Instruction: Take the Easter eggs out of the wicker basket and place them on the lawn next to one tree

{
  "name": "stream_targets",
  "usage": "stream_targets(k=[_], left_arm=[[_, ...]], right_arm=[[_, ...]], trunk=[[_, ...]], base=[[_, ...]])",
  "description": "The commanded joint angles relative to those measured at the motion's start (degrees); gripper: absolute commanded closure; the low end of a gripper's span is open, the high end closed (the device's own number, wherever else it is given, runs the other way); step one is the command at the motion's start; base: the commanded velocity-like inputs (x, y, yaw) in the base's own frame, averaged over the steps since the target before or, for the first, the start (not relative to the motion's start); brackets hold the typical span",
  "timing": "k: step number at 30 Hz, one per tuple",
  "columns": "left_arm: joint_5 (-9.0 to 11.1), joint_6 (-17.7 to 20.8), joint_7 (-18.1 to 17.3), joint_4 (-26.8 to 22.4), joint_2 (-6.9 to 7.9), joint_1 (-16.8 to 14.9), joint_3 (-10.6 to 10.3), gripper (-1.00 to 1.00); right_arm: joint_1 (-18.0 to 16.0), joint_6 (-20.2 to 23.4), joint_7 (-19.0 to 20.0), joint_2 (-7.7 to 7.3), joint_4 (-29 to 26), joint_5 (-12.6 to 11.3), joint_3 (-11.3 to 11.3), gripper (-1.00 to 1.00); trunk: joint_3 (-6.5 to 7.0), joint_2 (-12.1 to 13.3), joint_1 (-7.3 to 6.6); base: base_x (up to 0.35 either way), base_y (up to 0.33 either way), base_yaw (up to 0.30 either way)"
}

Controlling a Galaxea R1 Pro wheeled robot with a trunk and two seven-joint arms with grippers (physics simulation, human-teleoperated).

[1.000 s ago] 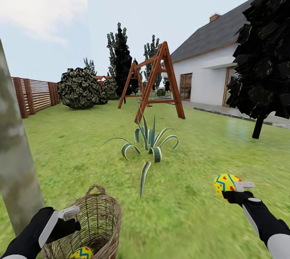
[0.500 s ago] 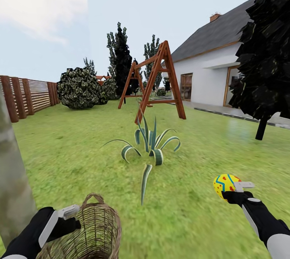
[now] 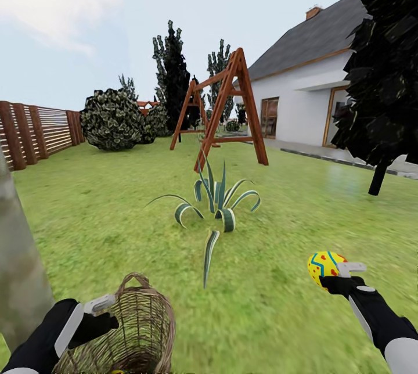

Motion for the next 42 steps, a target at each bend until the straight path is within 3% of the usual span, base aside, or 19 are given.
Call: stream_targets(k=[1, 25, 30, 42], left_arm=[[0.4, 0.3, 0.3, -0.1, -0.03, 0.0, 0.1, -1.0], [0.8, 0.2, 0.3, -0.4, -0.03, 0.0, 0.1, -1.0], [0.8, 0.2, 0.3, -0.4, -0.06, 0.0, 0.1, -1.0], [0.8, -0.3, 0.3, -0.4, -0.05, 0.0, 0.1, -1.0]], right_arm=[[0.0, 0.3, 0.5, 0.04, -0.1, 0.5, -0.3, 1.0], [0.0, 0.3, 0.4, 0.15, -0.2, 0.4, -0.3, 1.0], [0.0, 0.2, 0.3, 1.44, -0.2, 0.9, -0.4, 1.0], [0.0, 0.2, 0.3, 1.69, -0.2, 1.1, -0.3, 1.0]], trunk=[[-0.3, -0.1, 0.01], [-5.61, -0.4, 0.63], [-6.72, -0.4, 0.76], [-9.38, -0.6, 1.07]], base=[[0.0, 0.0, 0.0], [0.0, 0.0, 0.0], [0.0, 0.0, 0.0], [0.0, 0.0, 0.0]])
